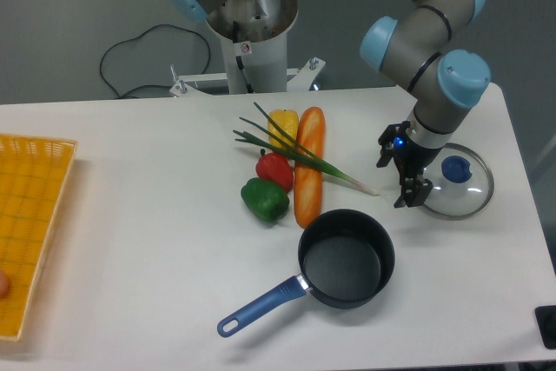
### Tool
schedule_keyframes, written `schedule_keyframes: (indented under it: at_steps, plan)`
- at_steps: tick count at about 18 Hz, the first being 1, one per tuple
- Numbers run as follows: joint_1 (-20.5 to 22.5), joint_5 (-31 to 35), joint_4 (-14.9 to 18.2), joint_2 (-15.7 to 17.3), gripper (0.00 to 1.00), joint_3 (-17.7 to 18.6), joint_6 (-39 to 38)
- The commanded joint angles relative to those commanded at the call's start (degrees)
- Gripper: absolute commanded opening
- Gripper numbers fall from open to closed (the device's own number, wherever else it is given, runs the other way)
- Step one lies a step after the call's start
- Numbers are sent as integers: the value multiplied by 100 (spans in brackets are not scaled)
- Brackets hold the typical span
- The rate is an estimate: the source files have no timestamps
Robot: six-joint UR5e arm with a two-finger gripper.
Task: Pick up the green onion
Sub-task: 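Move the open gripper from the glass lid toward the green onion roots, then lower the gripper onto the green onion root end and close it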
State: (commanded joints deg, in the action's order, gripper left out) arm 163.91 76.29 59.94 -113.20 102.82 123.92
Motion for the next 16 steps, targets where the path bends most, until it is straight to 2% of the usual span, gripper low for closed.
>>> schedule_keyframes:
  at_steps: [7, 16]
  plan:
    - [35, -9, 9, 9, 100, 264, -44]
    - [-17, 9, 9, -88, 100, 273, -44]
